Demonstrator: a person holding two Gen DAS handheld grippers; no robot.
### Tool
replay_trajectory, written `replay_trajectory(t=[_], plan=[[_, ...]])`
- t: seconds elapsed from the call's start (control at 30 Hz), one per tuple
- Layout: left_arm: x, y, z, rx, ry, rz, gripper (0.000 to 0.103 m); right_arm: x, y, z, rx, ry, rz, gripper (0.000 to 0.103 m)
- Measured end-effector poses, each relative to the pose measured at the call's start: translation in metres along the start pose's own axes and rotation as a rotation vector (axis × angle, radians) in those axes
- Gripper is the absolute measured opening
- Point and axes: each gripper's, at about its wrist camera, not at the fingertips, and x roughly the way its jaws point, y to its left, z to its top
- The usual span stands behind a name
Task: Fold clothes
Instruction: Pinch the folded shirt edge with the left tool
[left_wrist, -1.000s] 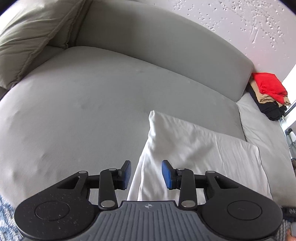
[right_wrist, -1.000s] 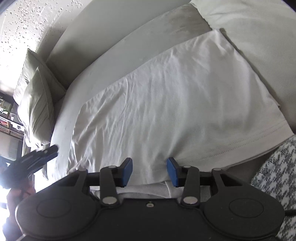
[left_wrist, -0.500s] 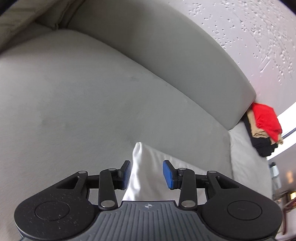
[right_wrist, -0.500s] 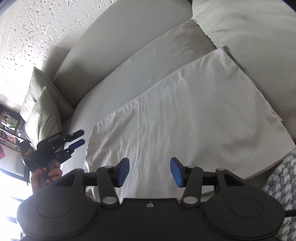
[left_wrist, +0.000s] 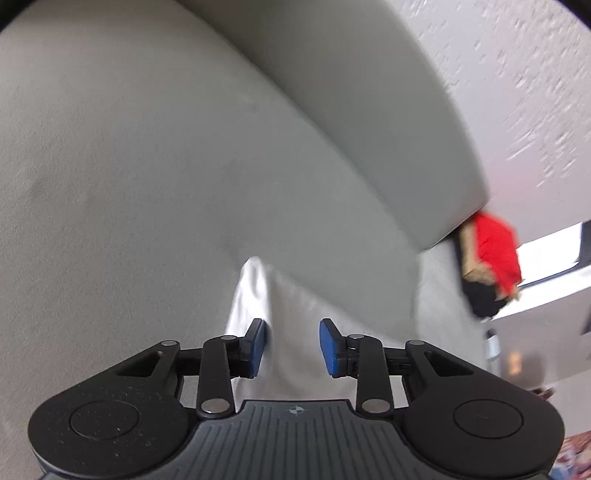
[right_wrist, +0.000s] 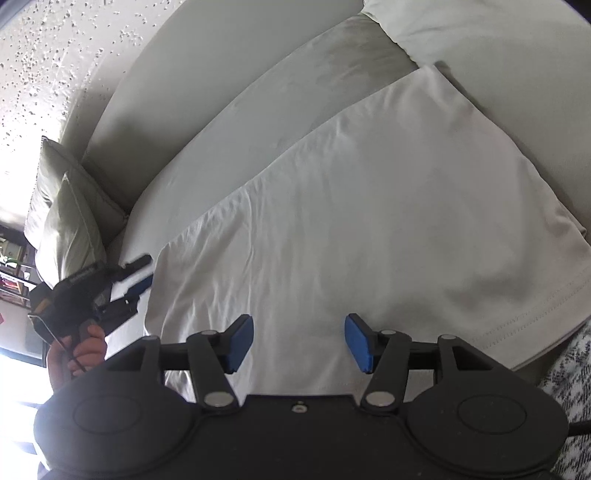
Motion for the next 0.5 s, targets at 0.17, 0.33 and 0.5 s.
replay_trajectory(t=[0.17, 0.33, 0.5], plan=[[-0.001, 0.005, 0.0, -0.006, -0.002, -0.004, 0.03, 0.0, 0.0, -0.001, -0.003, 0.0, 0.003, 0.056], [-0.001, 0.01, 0.001, -0.012, -0.001, -0.008, 0.03, 0.001, 0.002, 0.0, -0.014, 0.001, 0.0, 0.06], [0.014, 0.01, -0.001, -0.003, 0.059, -0.031, 0.03, 0.002, 0.006, -0.001, -0.027, 0.001, -0.005, 0.064]])
